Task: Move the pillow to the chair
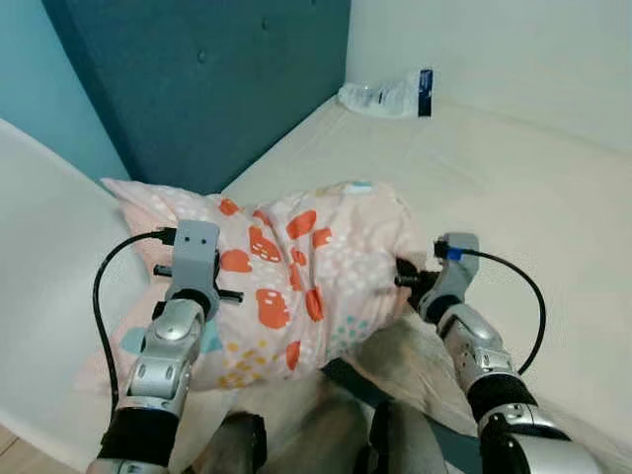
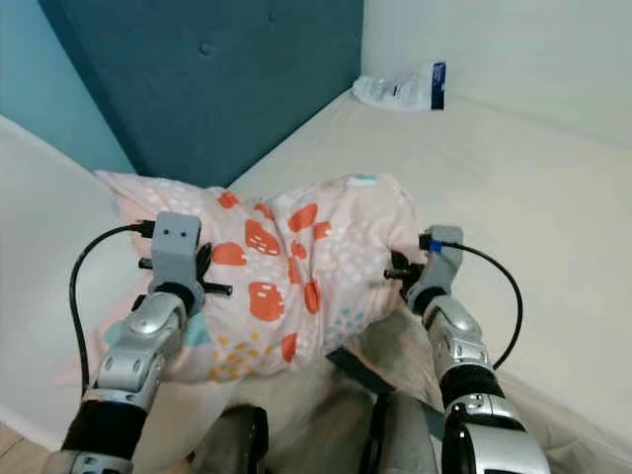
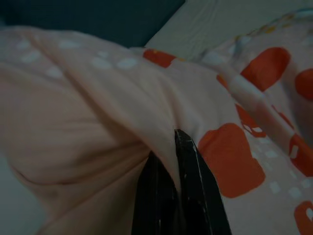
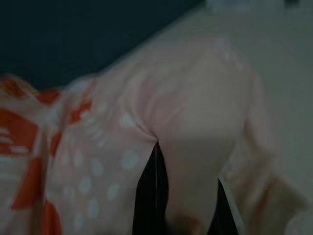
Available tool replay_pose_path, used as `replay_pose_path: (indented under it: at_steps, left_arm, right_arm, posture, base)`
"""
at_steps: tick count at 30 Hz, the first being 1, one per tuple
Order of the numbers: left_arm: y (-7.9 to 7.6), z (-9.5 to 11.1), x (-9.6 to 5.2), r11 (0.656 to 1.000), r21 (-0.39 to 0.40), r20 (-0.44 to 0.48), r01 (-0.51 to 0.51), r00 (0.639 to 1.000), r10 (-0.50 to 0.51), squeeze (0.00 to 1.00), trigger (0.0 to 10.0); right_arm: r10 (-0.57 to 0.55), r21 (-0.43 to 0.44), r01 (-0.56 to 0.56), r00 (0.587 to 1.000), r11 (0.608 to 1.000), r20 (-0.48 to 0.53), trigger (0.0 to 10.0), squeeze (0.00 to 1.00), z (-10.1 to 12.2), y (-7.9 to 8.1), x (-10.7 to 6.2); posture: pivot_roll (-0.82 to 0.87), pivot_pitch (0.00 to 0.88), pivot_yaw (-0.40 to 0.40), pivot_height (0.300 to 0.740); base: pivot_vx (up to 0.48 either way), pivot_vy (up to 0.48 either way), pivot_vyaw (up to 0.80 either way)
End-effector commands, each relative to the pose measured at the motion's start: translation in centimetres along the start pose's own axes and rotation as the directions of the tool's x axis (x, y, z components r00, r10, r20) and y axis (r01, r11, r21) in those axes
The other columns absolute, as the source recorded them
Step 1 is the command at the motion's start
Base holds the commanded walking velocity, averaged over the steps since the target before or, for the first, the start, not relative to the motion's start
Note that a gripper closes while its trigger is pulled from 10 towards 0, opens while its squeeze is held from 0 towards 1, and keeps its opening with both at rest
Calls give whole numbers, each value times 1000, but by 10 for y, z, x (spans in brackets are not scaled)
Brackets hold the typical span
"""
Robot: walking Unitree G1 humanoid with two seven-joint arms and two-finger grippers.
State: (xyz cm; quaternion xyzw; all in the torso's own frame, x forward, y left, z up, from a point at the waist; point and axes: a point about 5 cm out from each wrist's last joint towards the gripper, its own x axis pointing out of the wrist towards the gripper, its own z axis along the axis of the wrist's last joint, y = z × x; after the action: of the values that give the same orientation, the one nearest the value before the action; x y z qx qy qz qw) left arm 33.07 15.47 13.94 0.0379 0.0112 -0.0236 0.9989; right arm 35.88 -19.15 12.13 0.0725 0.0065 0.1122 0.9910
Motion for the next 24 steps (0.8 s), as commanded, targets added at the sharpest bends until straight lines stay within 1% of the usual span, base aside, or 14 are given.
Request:
replay_pose_path:
  at_steps: [1,2,3,4,5,6,7,8,9,12,16,19,21,24]
  left_arm:
    - [-5,-2,-2,999,-32,8,8,1000,-8,0,10000]
    - [-5,-4,-3,999,-42,4,2,1000,-2,0,10000]
    - [-6,-6,-3,999,-51,-1,0,1000,0,0,10000]
    - [-7,-7,-4,998,-56,-4,-2,1000,1,0,10000]
    - [-8,-8,-4,999,-53,-8,1,1000,-2,0,10000]
    - [-11,-10,-5,999,-54,-15,2,1000,-2,0,10000]
    - [-11,-10,-5,999,-54,-15,2,1000,-2,0,10000]
    - [-12,-10,-5,998,-59,-18,-1,1000,0,0,10000]
    - [-13,-14,-6,997,-74,-40,-21,999,18,0,10000]
    - [-12,-18,-8,997,-75,-53,-36,998,32,0,10000]
    - [-10,-20,-10,996,-70,-57,-48,997,44,0,10000]
    - [-9,-21,-12,996,-61,-50,-67,997,64,0,10000]
    - [-9,-20,-12,995,-64,-40,-72,997,69,0,10000]
    - [-9,-19,-12,995,-65,-33,-74,997,72,0,10000]
  right_arm:
    - [5,-74,2,996,997,93,0,0,16,10,2]
    - [-7,-103,19,994,995,113,1686,0,19,13,2]
    - [-20,-100,32,993,995,116,9922,0,18,15,2]
    - [-27,-94,38,993,995,115,10000,0,17,16,2]
    - [-24,-138,38,995,990,98,10000,0,14,17,3]
    - [-28,-208,42,997,977,68,10000,0,8,18,3]
    - [-28,-208,42,997,977,68,10000,0,8,18,3]
    - [-35,-228,47,998,972,57,10000,0,6,17,3]
    - [-43,-265,55,998,963,49,10000,0,2,17,0]
    - [-47,-287,57,998,956,44,10000,0,1,18,-2]
    - [-51,-291,61,998,955,42,10000,0,1,18,-4]
    - [-43,-278,47,999,959,22,10000,0,-2,19,-6]
    - [-11,-221,12,1000,975,6,10000,0,-6,22,-8]
    - [-6,-202,8,1000,979,8,10000,0,-7,23,-8]
  posture:
    - [-2,91,-31,614]
    - [-7,87,-33,614]
    - [-10,86,-36,614]
    - [-11,84,-37,614]
    - [-11,81,-40,614]
    - [-9,78,-45,614]
    - [-9,78,-45,614]
    - [-8,77,-47,614]
    - [-6,77,-53,614]
    - [-6,76,-57,614]
    - [-6,76,-63,614]
    - [-2,76,-72,614]
    - [0,75,-71,619]
    - [0,75,-70,624]
  base:
    - [0,0,0]
    - [0,0,0]
    - [0,0,0]
    - [0,0,0]
    - [0,0,0]
    - [0,0,0]
    - [0,0,0]
    - [0,0,0]
    - [0,0,0]
    - [0,0,0]
    - [0,0,0]
    - [0,0,0]
    - [0,0,0]
    - [0,0,0]
